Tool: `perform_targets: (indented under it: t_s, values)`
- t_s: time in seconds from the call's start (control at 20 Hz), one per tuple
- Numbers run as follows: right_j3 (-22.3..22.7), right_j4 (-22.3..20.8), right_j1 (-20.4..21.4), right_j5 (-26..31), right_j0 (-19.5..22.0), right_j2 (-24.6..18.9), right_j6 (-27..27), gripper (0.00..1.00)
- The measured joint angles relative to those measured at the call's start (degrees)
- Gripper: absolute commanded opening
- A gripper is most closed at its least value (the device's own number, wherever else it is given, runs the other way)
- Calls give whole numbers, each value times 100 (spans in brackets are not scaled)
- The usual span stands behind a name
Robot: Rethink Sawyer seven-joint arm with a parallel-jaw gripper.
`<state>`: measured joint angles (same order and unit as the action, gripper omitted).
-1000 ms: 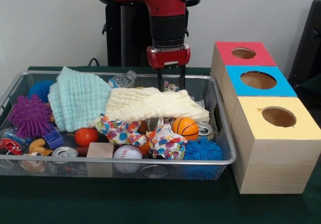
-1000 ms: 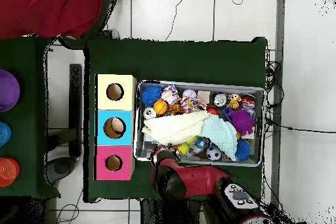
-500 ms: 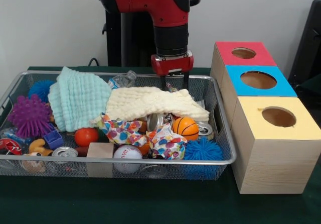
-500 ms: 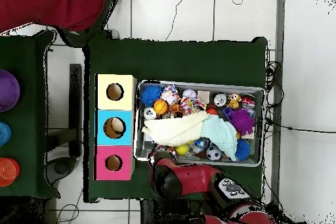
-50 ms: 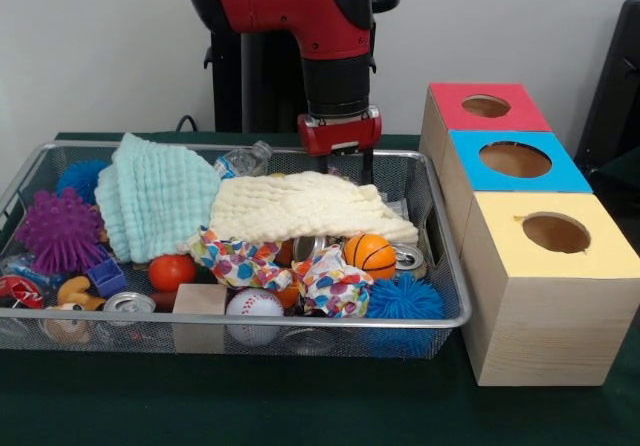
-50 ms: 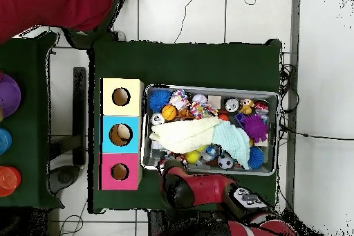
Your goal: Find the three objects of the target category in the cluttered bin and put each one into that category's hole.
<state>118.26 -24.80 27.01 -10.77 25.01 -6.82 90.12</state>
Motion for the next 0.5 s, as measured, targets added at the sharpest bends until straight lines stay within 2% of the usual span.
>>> perform_targets:
  t_s: [0.5]
  values:
    - [-1, 1, 71, 55, 112, -110, 0, 100]
